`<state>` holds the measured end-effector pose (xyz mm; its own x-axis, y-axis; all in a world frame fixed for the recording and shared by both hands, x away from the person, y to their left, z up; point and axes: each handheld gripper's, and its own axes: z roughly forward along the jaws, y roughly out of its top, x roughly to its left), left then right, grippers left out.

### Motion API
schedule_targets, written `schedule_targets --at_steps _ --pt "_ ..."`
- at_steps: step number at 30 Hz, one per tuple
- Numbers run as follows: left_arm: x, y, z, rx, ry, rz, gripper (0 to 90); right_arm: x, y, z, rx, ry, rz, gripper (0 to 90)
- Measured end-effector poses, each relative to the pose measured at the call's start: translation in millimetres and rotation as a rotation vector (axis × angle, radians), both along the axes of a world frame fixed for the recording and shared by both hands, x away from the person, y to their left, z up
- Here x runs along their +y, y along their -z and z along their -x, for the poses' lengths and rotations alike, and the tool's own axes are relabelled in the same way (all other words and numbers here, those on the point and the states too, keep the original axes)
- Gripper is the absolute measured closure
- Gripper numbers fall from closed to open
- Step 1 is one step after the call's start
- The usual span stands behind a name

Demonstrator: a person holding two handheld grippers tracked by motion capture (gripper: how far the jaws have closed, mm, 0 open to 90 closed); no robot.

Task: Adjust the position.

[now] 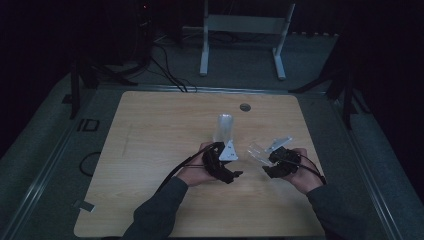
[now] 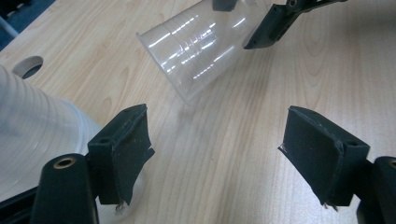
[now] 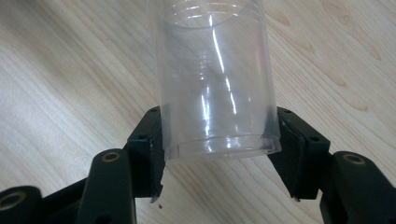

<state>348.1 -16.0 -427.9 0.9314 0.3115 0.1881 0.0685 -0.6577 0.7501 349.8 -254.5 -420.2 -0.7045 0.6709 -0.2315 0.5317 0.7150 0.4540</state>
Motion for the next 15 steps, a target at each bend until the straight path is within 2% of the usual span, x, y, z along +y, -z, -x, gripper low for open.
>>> schedule_targets --at_steps 15 --pt "1.3 0.4 -1.2 0.005 -0.024 0.004 23.0 -0.5 11.1 7.0 -0.074 0.085 -0.029 41.6"
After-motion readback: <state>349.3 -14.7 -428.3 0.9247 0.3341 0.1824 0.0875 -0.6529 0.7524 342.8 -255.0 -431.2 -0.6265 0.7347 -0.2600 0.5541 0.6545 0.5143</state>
